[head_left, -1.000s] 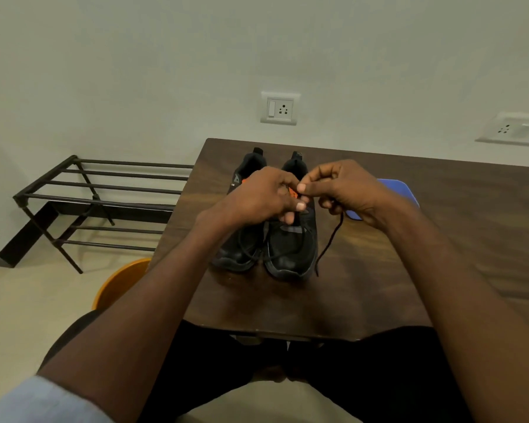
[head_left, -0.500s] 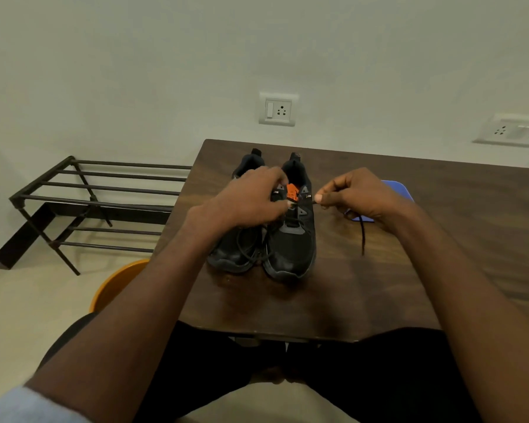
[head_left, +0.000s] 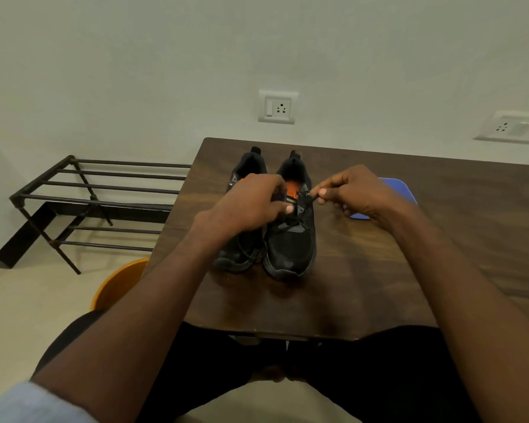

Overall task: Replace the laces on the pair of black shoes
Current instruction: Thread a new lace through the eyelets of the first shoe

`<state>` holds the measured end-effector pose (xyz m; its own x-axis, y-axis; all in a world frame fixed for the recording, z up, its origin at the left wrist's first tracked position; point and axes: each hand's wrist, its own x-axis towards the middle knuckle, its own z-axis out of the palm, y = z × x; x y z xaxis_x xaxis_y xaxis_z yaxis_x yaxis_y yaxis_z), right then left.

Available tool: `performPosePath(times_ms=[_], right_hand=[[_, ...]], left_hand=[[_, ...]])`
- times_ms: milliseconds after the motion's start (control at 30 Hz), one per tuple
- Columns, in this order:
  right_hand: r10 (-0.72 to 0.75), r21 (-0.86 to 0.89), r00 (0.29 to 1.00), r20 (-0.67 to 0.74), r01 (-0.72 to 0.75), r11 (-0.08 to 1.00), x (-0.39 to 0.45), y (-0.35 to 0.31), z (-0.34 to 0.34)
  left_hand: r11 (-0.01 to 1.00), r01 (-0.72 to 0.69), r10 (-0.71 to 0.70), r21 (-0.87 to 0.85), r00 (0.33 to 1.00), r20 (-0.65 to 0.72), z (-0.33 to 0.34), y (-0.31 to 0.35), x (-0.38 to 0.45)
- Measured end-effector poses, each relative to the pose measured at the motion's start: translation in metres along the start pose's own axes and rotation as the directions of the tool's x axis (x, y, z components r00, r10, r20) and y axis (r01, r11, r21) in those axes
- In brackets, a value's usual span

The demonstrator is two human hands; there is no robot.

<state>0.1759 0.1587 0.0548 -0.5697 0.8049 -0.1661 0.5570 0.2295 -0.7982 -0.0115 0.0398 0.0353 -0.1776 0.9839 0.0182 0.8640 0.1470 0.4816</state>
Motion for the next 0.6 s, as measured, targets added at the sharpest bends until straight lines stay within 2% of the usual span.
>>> performPosePath(times_ms=[33,100,200,233,300,400,533,600], right_hand=[[-0.019,-0.007,0.998,0.062,0.02,1.0,-0.001,-0.003,0.004],[-0.063,0.016,0.992,0.105,0.062,0.998,-0.002,-0.009,0.012],[-0.059,0.082,0.998,0.0,0.059,0.995,0.0,-0.01,0.02],[-0.043,0.091,0.998,-0.041,0.046,0.995,0.001,-0.009,0.022],[-0.011,0.096,0.992,-0.128,0.023,0.995,0.004,-0.005,0.024],[0.032,0.145,0.977,-0.209,-0.002,0.989,0.009,-0.003,0.025],[0.016,0.139,0.992,-0.124,0.001,0.99,0.006,-0.007,0.03],[-0.019,0.127,0.997,-0.079,0.029,0.991,0.005,-0.009,0.033]], left_hand=[[0.996,-0.022,0.017,-0.086,0.998,-0.058,0.005,0.003,0.002],[0.959,-0.05,0.026,-0.28,0.996,-0.089,0.012,0.009,0.005],[0.805,0.001,-0.039,-0.593,0.998,-0.05,0.018,0.01,0.006],[0.76,0.039,-0.067,-0.649,0.998,-0.018,0.02,0.009,0.005],[0.75,0.095,-0.106,-0.654,0.994,0.022,0.023,0.007,0.004],[0.828,0.114,-0.126,-0.55,0.992,0.015,0.025,0.003,0.008],[0.913,0.033,-0.054,-0.407,0.998,-0.04,0.025,0.003,0.009],[0.88,0.03,-0.09,-0.474,0.99,-0.105,0.027,0.004,0.007]])
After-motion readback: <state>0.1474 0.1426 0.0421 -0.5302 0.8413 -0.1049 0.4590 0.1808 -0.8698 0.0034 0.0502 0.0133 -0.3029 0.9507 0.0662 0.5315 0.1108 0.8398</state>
